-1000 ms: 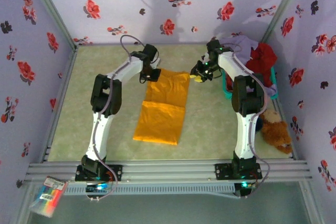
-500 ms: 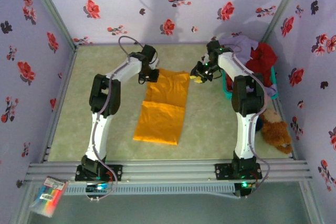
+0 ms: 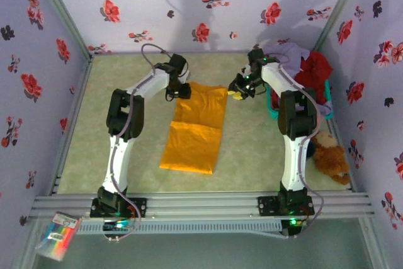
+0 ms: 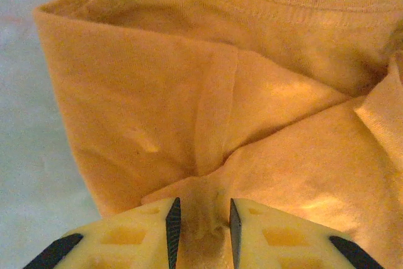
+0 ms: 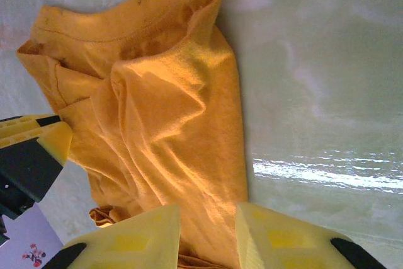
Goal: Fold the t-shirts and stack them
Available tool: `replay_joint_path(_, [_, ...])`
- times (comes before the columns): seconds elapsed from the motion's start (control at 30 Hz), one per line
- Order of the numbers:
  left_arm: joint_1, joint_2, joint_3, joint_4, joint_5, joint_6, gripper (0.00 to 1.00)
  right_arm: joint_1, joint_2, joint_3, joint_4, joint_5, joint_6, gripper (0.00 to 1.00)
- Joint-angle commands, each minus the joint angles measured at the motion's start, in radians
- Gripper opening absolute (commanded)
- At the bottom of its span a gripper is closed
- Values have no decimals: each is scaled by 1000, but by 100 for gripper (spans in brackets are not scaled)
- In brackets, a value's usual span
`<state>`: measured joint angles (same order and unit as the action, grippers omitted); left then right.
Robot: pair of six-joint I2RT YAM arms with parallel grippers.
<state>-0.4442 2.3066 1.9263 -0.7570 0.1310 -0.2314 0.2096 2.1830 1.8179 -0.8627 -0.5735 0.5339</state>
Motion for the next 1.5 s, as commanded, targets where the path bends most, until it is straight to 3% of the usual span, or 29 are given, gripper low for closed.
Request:
replay_joint_path(0.0, [7, -68, -34, 17, 13, -14, 31, 6, -12, -9, -26, -12, 1, 31])
replay_joint_path(0.2, [7, -95, -74, 26, 10, -23, 31, 6, -12, -8, -26, -13, 0, 31])
replay_joint_path(0.37, [7, -86, -78, 28, 14, -26, 22, 6, -13, -8, -28, -13, -2, 31])
replay_joint_path(0.57, [7, -66, -75, 21, 25, -32, 33, 6, -13, -8, -30, -13, -2, 31])
replay_joint_path(0.67, [5, -53, -78, 16, 32, -34, 33, 5, -13, -8, -28, -13, -2, 31])
replay_joint_path(1.07, [4, -70, -81, 30, 33, -36, 0, 6, -14, -8, -31, -13, -3, 31])
replay_joint_path(1.47, [5, -198, -190, 109, -50, -70, 0, 6, -19, -12, -29, -11, -4, 31])
